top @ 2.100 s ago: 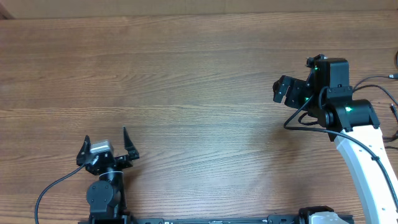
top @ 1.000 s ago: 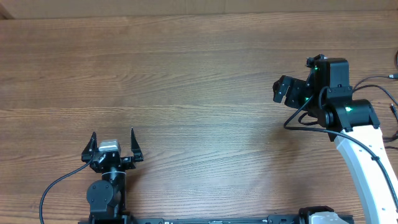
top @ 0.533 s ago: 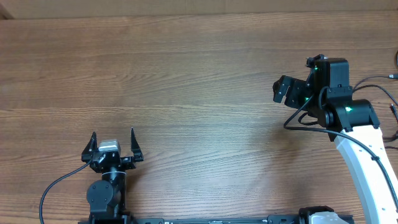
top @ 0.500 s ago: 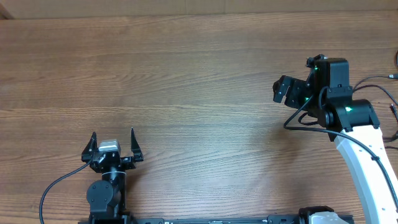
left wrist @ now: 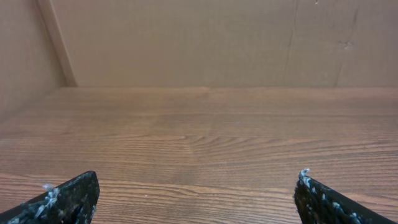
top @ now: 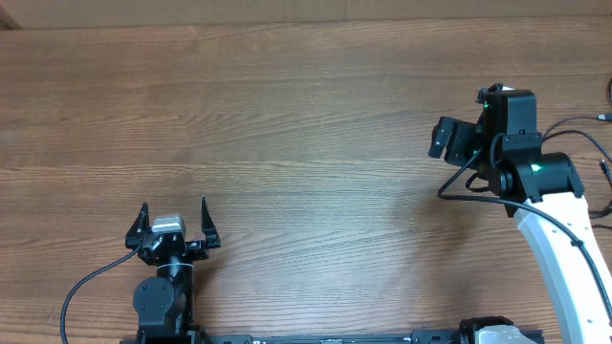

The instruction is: Untangle cables

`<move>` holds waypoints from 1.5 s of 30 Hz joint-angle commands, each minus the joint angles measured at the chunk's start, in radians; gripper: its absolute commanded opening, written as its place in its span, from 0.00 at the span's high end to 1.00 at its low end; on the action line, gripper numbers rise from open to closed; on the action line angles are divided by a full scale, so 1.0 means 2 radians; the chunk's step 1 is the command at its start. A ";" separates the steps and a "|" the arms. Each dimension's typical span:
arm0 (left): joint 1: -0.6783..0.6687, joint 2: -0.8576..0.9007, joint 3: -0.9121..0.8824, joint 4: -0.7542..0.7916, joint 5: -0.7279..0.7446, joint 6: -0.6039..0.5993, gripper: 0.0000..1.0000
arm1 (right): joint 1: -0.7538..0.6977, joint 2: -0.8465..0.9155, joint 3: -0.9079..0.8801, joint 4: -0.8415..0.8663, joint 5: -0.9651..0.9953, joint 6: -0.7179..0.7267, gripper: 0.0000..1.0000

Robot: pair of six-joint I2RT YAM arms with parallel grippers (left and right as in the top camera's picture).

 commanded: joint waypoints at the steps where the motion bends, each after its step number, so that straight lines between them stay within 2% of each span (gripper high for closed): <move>1: -0.001 -0.004 -0.002 -0.001 0.007 -0.005 0.00 | 0.002 -0.020 -0.001 -0.002 0.021 -0.006 0.00; 22: -0.001 -0.004 -0.002 -0.001 0.007 -0.005 0.00 | 0.002 -0.306 -0.005 -0.009 0.030 -0.005 0.00; 30: -0.001 -0.004 -0.002 -0.001 0.007 -0.005 0.00 | 0.001 -0.387 -0.007 -0.035 -0.002 -0.006 0.00; 36: -0.001 -0.004 -0.002 -0.001 0.007 -0.005 0.01 | -0.018 -0.435 -0.029 0.012 -0.008 -0.012 0.00; 40: -0.001 -0.004 -0.002 -0.001 0.007 -0.005 0.00 | -0.024 -0.450 -0.060 0.075 -0.057 -0.056 0.00; 45: -0.001 -0.004 -0.002 -0.001 0.007 -0.005 0.00 | -0.024 -0.450 -0.118 0.151 -0.098 -0.060 0.00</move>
